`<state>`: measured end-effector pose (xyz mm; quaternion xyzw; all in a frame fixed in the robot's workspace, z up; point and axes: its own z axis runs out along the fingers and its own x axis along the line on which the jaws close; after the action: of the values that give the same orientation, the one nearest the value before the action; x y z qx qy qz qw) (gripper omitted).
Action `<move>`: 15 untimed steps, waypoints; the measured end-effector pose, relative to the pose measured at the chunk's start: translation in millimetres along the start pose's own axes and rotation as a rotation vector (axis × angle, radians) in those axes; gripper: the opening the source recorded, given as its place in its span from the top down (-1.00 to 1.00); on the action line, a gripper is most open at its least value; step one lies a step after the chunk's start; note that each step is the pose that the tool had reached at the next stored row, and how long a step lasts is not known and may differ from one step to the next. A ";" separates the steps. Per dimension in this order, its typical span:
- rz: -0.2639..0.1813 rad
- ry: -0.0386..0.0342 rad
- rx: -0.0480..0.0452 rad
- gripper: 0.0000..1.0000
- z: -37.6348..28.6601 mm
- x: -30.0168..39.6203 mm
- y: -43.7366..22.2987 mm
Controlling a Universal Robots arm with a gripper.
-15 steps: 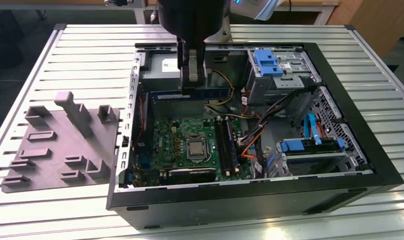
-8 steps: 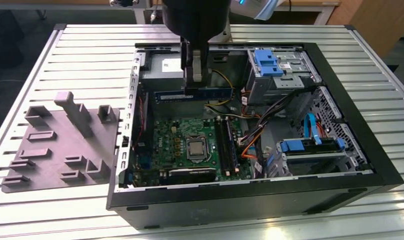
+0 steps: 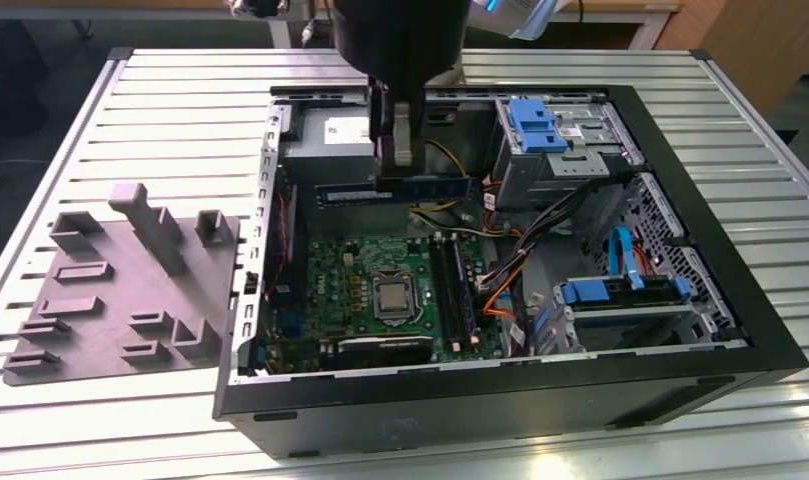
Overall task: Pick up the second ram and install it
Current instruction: 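Pick up the second ram and move it above second insertion slot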
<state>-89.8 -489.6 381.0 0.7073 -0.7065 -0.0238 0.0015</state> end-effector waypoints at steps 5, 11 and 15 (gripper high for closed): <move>0.000 0.0014 0.0000 0.77 1.4 0.0 -2.1; 0.000 0.0039 0.0000 0.77 3.2 -0.1 -4.0; 0.000 0.0051 0.0000 0.77 4.3 -0.1 -5.8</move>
<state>-84.2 -489.3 376.5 0.7073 -0.7066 -0.0220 0.0033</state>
